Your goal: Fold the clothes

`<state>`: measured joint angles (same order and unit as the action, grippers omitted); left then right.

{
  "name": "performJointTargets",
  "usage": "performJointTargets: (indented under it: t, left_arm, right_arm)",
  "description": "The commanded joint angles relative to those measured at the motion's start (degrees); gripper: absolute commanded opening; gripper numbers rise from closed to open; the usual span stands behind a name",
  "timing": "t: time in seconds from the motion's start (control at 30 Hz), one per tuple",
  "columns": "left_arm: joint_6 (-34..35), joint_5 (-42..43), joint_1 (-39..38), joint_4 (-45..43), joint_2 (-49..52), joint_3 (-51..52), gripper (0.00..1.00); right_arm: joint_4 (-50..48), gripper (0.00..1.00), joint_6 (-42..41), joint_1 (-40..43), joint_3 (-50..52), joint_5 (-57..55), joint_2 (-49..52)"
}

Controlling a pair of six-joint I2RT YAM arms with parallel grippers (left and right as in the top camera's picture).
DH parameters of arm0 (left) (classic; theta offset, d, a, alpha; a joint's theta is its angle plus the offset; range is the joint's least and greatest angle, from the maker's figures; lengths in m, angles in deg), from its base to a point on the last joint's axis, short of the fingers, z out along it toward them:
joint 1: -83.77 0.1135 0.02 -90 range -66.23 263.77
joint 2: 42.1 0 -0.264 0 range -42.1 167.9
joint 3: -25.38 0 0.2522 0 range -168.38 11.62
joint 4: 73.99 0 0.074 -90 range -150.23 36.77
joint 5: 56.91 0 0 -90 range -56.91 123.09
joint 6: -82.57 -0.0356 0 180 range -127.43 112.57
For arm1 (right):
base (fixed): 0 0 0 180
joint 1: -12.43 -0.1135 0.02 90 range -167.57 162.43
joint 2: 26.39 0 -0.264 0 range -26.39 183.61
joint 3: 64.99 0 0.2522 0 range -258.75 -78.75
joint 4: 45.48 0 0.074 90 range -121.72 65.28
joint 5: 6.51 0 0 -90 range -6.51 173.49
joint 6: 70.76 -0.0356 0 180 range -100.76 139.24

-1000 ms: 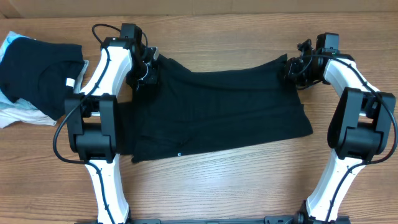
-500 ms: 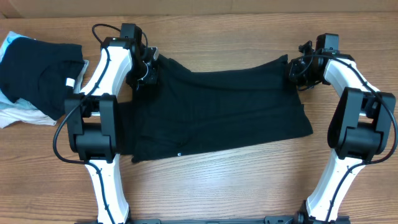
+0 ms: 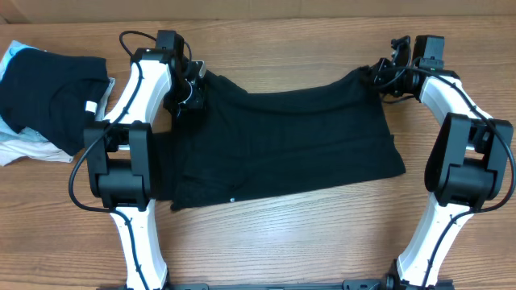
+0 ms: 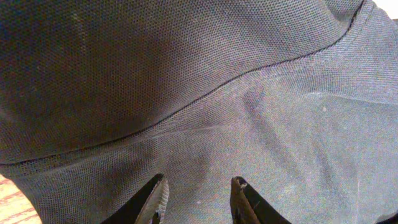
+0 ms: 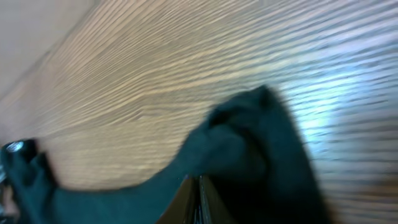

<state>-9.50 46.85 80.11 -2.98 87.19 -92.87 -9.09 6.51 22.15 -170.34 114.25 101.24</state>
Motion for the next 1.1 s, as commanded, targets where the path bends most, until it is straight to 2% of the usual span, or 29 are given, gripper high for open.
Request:
performJointTargets:
  t: [0.0,0.23,0.27,0.37,0.43,0.57,0.77,0.9,1.07]
  left_arm:
    - [-0.5,0.9,0.2,0.0,0.8,0.5,0.37]
    - [-0.5,0.9,0.2,0.2,0.8,0.5,0.38]
    - [-0.5,0.9,0.2,0.2,0.8,0.5,0.38]
    - [-0.5,0.9,0.2,0.2,0.8,0.5,0.38]
    - [-0.5,0.9,0.2,0.1,0.8,0.5,0.39]
    - [-0.6,0.9,0.2,0.1,0.8,0.5,0.41]
    - [-0.6,1.3,0.4,2.8,0.2,-2.3,0.48]
    - [-0.6,1.2,0.7,7.5,-1.0,-9.6,0.50]
    - [-0.5,0.9,1.1,12.2,-1.7,-20.9,0.60]
  right_arm:
    - [-2.1,0.04,-1.1,0.7,-1.2,-4.3,-1.5]
    - [-6.9,0.05,-2.3,0.9,-1.2,-7.5,-1.5]
    - [-7.0,0.09,-2.6,0.9,-1.2,-8.2,-1.5]
    - [-6.6,0.44,-2.5,1.0,-1.2,-8.2,-1.5]
    - [-6.5,0.47,-2.3,1.0,-1.2,-8.3,-1.5]
    - [-7.0,0.49,-2.0,1.0,-1.2,-8.3,-1.4]
    - [-6.1,0.48,-1.9,0.7,-1.2,-8.8,0.0]
    - [-0.4,0.48,-0.9,0.2,-1.8,-7.5,-0.2]
    - [11.1,0.53,0.9,0.3,-10.6,-7.4,-0.3]
